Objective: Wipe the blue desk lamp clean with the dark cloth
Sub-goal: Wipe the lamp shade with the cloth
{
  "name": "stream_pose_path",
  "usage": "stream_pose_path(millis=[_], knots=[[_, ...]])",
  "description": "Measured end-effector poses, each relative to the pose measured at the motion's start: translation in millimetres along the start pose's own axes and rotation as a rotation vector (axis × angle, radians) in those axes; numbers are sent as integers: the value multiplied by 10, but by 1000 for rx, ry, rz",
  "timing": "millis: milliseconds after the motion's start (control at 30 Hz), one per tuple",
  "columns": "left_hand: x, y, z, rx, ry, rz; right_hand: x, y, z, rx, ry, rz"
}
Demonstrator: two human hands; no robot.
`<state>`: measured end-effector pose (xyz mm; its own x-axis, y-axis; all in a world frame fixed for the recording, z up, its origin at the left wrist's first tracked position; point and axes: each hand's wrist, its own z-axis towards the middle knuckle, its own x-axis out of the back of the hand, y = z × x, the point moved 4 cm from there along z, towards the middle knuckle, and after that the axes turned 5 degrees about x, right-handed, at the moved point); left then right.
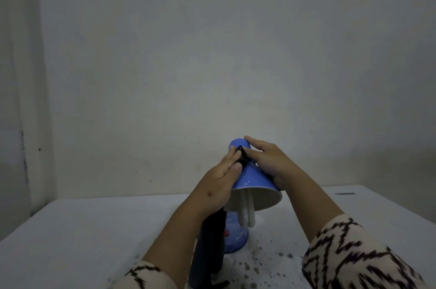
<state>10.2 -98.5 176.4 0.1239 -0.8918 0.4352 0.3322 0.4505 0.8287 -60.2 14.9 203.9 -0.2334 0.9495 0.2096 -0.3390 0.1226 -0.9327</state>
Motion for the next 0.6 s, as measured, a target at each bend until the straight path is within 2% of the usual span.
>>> stream_pose_path(millis=[133,400,600], knots=[[18,-19,-44,-29,22,32,-16,-10,-8,5,10,-14],[-43,-77,-299,-179,163,-105,-44,-15,-16,14,22,-17],[-49,-25,-455,-235,170,-216,-29,9,-16,24,27,-40]])
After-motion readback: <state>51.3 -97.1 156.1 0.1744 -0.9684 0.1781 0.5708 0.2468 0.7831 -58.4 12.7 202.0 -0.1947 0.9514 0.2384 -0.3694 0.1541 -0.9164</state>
